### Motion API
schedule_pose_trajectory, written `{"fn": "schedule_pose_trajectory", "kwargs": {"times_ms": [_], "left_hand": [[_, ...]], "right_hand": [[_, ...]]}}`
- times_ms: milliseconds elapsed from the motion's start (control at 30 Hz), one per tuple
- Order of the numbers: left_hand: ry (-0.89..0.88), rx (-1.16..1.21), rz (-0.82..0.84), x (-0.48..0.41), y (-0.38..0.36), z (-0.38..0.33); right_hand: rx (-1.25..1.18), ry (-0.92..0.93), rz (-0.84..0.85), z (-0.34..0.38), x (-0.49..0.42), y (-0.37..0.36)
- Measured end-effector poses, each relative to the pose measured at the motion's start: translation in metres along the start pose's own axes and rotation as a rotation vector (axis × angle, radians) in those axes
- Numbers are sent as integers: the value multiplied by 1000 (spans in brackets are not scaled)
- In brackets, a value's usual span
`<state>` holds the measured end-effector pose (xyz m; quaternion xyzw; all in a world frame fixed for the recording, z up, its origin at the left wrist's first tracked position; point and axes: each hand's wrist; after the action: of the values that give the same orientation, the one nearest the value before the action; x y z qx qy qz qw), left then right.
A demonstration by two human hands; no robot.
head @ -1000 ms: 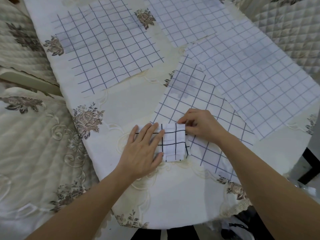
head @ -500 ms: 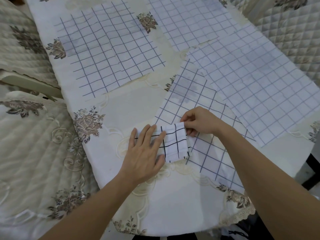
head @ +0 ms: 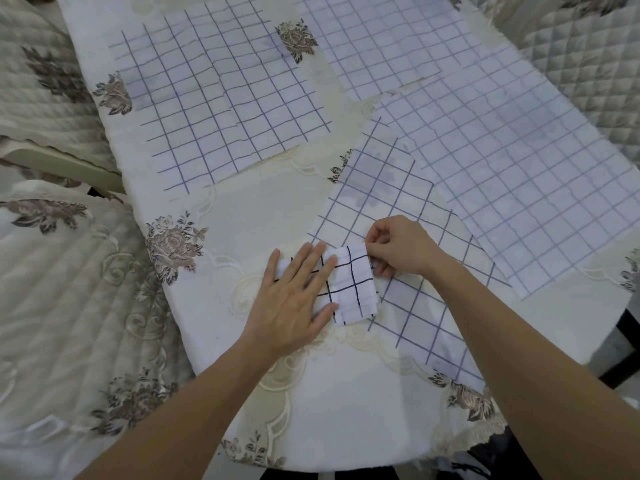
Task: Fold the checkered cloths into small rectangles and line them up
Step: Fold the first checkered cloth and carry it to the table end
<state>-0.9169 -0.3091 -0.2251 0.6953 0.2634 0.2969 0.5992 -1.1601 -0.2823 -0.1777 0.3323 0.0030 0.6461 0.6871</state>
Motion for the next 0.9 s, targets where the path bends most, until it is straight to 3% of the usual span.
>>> {"fn": "schedule_pose_trajectory", "kwargs": {"times_ms": [133,333,433,600,900], "left_hand": [[15,8,4,-3,0,0],[33,39,11,-6,2,-2],[29,45,25,-10,6,-3],[8,50,35,-13,8,0],[-19,46,26,-12,5,5]], "right_hand": [[-35,-5,-167,1,14,-11],[-199,-82,-274,-9,41,-27],[-153,-50,-376,-8,48,-34],[-67,-58,-373,-3,30,-31],[-265,-143,-345,2,18,-33]]}}
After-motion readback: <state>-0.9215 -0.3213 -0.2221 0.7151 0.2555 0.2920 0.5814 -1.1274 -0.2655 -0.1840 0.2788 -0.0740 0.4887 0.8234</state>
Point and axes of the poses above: each hand's wrist, its own x-axis away from the middle knuckle, its own y-axis out of the back of the hand, z = x × y, and after that the axes turned 11 degrees about y, right-handed
